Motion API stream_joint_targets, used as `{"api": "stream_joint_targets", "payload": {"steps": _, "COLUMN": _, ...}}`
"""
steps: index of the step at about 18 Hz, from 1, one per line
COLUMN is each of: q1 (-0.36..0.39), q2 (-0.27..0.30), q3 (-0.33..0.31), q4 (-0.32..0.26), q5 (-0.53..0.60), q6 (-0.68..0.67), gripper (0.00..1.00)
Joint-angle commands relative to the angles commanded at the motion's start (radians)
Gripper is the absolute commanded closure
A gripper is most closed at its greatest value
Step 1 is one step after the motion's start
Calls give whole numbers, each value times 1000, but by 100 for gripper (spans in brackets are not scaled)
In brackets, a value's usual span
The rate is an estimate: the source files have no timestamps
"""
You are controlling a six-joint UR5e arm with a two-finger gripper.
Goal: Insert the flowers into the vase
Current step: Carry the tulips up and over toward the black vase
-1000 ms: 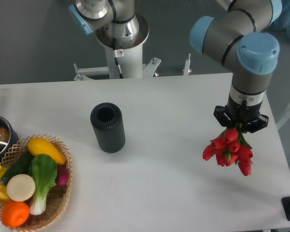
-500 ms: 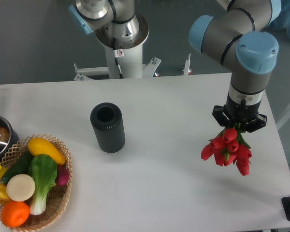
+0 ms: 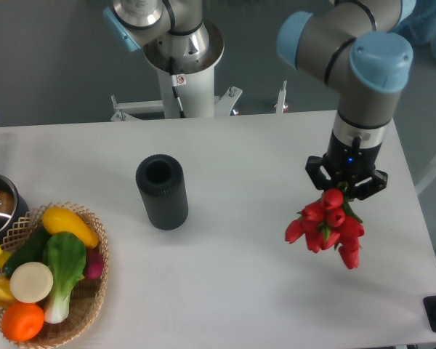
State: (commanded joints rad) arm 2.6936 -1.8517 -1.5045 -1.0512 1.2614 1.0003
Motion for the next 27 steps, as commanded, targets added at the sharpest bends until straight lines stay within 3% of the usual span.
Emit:
{"api": "stream_joint_targets", "payload": {"steps": 1, "q1": 6, "q2": 28, "q3": -40, "q4": 58, "q5": -70, "q6": -26, "gripper": 100}}
{"api": "stream_joint_targets", "payload": {"steps": 2, "q1": 11, "q2": 48, "q3": -63, "q4": 77, "q5": -107, "q6": -31, "gripper": 100}}
{"api": "stream_joint_targets", "payload": {"steps": 6, "q1": 17, "q2": 98, "q3": -106, "q4": 80, "q5": -282, "q6": -32, "gripper": 100}}
{"api": "stream_joint_targets", "payload": {"steps": 11, "q1": 18, "q2": 146, "q3": -111, "q4": 82, "q5": -335, "q6": -55, "gripper": 100}}
{"api": "stream_joint_targets", "payload": {"steps": 14, "q1": 31, "q2": 163, "q3": -126, "q4": 82, "q5": -472, "q6": -75, "gripper": 100}}
{"api": "stream_joint_targets", "payload": {"steps": 18, "q1": 78, "q2": 216, "q3": -206, "q4": 83, "q5": -690, "q6": -74, "gripper": 100}}
{"api": "stream_joint_targets", "payload": {"steps": 25, "q1": 129, "q2": 354, "q3": -355, "q4": 120, "q5": -910, "q6": -65, "gripper": 100}}
{"api": "stream_joint_targets", "payload": {"steps": 27, "q1": 127, "q2": 365, "q3": -375, "q4": 120, "q5": -962, "q6": -65, "gripper": 100}}
